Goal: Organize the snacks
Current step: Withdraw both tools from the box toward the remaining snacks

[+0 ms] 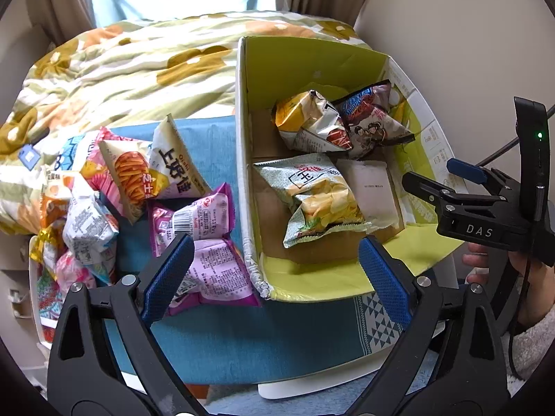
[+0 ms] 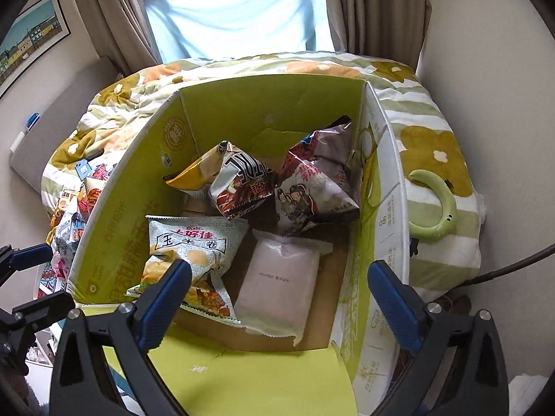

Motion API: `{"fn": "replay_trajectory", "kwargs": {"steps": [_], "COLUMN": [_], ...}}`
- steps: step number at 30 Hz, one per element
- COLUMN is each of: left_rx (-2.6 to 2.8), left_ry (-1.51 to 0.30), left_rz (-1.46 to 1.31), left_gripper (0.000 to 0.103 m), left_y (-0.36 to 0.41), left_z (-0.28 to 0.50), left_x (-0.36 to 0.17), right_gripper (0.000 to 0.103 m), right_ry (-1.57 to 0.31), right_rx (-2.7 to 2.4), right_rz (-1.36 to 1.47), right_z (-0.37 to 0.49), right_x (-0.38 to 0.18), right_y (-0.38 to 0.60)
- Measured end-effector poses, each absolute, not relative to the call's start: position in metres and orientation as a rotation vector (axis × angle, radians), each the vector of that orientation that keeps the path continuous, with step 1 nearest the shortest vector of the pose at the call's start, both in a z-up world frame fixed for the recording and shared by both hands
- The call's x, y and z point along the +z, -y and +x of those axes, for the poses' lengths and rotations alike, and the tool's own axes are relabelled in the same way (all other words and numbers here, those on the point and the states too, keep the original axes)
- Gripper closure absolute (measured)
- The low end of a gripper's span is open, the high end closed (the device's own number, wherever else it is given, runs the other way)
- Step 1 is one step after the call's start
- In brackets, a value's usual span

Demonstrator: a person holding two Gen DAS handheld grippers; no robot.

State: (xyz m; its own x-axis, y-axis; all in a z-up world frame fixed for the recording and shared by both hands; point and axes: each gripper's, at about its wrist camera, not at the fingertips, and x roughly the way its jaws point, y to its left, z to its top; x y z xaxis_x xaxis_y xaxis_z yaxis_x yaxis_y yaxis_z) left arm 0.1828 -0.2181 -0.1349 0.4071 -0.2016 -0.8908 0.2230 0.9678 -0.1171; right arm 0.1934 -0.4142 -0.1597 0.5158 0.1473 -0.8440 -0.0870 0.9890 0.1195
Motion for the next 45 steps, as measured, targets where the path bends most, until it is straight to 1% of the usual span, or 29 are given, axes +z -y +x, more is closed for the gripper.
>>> {"fn": "replay_trajectory", "kwargs": {"steps": [6, 14, 21, 26, 34, 40, 45], "left_rx": [-0.267, -0.229, -0.201, -0.191, -0.192, -0.255, -0.296], "left_ry": [-1.078, -1.01, -0.93, -0.877, -0.795, -0.813, -0.825], "left_rz": [0.036, 0.06, 0.043, 0.016, 0.038, 0.022, 0.034], "left_gripper": [0.008, 0.008, 0.008, 0.008, 0.008, 0.008, 0.008], "left_y": [0.223, 0.228, 0.208, 0.174, 0.099, 0.029, -0.018], "left_z": [0.177, 0.16, 0.137, 0.123, 0.112, 0.108, 0.108], "left_x": [-0.122, -0.096, -0.078, -0.064, -0.044, -0.042, -0.047], "right_gripper": [0.002, 0.002, 0.002, 0.002, 0.002, 0.002, 0.002], "right_ry": [-1.014, -0.974, -0.87, -0.824, -0.744, -0.728, -0.712], "right_rx": [0.158, 0.163, 0.146, 0.167, 0.12, 0.089, 0.065], "right_rz": [0.051, 0.056, 0.056, 0.079, 0.057, 0.023, 0.058], "right_z": [0.176, 0.166, 0.147, 0.133, 0.115, 0.107, 0.102], "right_x": [-0.154, -0.123, -0.086, -0.066, -0.042, -0.041, -0.043], "right_y": [0.413, 0.413, 0.407, 0.392, 0.33, 0.264, 0.224]}}
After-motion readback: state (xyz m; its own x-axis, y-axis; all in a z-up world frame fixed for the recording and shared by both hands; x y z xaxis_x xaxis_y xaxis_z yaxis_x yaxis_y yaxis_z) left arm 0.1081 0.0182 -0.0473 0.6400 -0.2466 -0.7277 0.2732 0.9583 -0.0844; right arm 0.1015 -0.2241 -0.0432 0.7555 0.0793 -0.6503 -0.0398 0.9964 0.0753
